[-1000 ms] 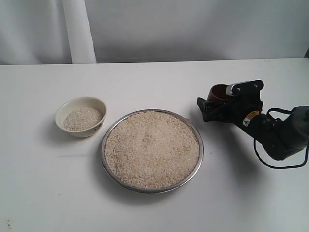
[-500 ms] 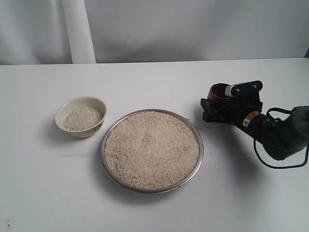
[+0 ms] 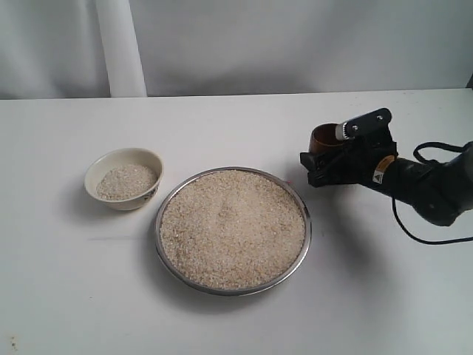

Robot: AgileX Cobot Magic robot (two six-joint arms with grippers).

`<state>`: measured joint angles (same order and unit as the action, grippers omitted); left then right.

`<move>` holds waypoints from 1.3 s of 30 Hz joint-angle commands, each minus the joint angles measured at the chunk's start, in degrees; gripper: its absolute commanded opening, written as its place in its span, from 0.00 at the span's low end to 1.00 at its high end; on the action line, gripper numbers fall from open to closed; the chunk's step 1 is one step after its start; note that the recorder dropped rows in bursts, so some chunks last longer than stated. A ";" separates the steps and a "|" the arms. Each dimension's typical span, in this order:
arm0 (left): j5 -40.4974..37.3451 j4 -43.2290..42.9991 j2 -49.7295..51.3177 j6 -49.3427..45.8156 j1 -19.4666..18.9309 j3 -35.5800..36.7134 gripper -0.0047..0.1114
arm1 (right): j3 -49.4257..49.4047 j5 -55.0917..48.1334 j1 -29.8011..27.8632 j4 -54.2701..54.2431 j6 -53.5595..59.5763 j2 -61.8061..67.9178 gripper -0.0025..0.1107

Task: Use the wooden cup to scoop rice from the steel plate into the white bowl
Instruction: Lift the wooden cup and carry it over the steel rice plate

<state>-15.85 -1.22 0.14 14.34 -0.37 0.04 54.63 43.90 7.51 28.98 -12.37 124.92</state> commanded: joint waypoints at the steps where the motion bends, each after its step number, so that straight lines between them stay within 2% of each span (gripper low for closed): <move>1: 0.62 0.19 -0.14 0.19 0.37 -0.04 0.04 | 0.13 -4.76 0.02 7.22 -5.76 -6.89 0.02; 4: 0.62 0.19 -0.14 0.19 0.37 -0.04 0.04 | 0.13 -10.34 1.25 10.08 -10.02 -12.25 0.02; 9: 0.62 0.19 -0.14 0.19 0.37 -0.04 0.04 | 0.13 -22.84 7.17 12.86 -9.20 -22.05 0.02; 12: 0.62 0.19 -0.14 0.19 0.37 -0.04 0.04 | 2.08 -33.24 12.00 16.02 -8.23 -27.49 0.02; 15: 0.62 0.19 -0.14 0.19 0.37 -0.04 0.04 | 6.79 -48.35 17.93 17.89 -7.79 -29.82 0.02; 16: 0.62 0.19 -0.14 0.19 0.37 -0.04 0.04 | 9.08 -54.71 19.92 18.25 -6.30 -30.09 0.02; 20: 0.62 0.19 -0.14 0.19 0.37 -0.04 0.04 | 15.16 -69.26 26.73 18.25 2.25 -29.70 0.02; 27: 0.62 0.19 -0.14 0.19 0.37 -0.04 0.04 | 22.42 -81.86 34.71 18.01 13.81 -27.29 0.02; 34: 0.62 0.19 -0.14 0.19 0.37 -0.04 0.04 | 26.41 -95.26 38.50 17.37 25.35 -20.72 0.02; 39: 0.62 0.19 -0.14 0.19 0.37 -0.04 0.04 | 27.17 -101.25 40.63 20.40 27.58 -14.81 0.02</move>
<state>-15.85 -1.22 0.14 14.34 -0.37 0.04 81.17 -54.01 46.98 46.69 13.79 107.44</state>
